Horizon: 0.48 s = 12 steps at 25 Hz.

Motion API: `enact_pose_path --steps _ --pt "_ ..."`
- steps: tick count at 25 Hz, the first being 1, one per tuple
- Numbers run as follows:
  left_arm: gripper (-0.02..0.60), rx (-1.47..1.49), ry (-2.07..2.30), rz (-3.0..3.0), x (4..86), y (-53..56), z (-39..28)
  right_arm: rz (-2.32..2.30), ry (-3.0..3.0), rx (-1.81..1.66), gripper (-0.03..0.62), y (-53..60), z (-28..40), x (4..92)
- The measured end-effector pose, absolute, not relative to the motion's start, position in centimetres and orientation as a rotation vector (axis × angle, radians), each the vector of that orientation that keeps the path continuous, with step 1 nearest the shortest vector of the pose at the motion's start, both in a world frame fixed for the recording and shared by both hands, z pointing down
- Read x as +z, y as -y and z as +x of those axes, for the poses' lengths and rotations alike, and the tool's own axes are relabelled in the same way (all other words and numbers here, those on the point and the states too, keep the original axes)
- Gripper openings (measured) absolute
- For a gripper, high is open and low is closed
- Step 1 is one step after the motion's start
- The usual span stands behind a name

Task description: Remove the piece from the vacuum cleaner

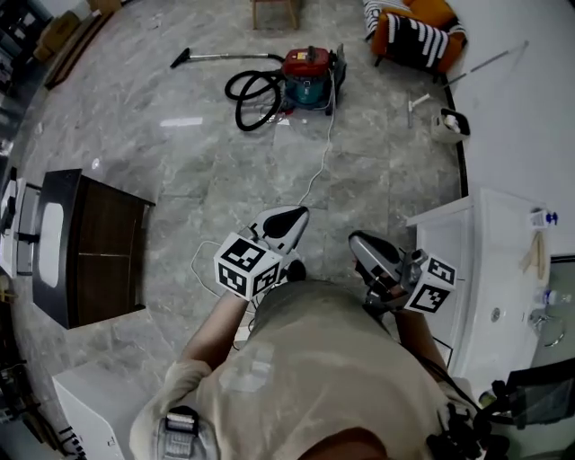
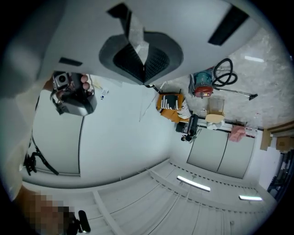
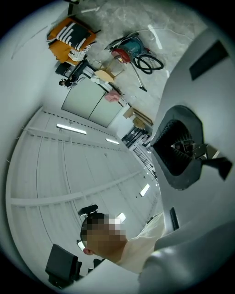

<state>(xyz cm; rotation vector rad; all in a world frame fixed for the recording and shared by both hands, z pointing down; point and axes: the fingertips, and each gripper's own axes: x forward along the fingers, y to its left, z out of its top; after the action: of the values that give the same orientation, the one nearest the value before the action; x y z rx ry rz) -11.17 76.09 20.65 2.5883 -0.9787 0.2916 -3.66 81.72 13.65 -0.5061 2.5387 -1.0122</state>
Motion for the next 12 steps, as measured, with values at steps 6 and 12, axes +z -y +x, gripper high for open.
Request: enact_pose_path --steps 6,12 --pt "0.004 0.288 1.090 2.569 20.6 -72.8 -16.1 -0.620 -2.584 -1.060 0.002 -78.7 -7.0 14.5" --pt "0.003 0.201 1.121 2.537 20.4 -72.5 -19.2 -0.508 -2.686 -0.963 0.003 -78.1 -10.8 13.1"
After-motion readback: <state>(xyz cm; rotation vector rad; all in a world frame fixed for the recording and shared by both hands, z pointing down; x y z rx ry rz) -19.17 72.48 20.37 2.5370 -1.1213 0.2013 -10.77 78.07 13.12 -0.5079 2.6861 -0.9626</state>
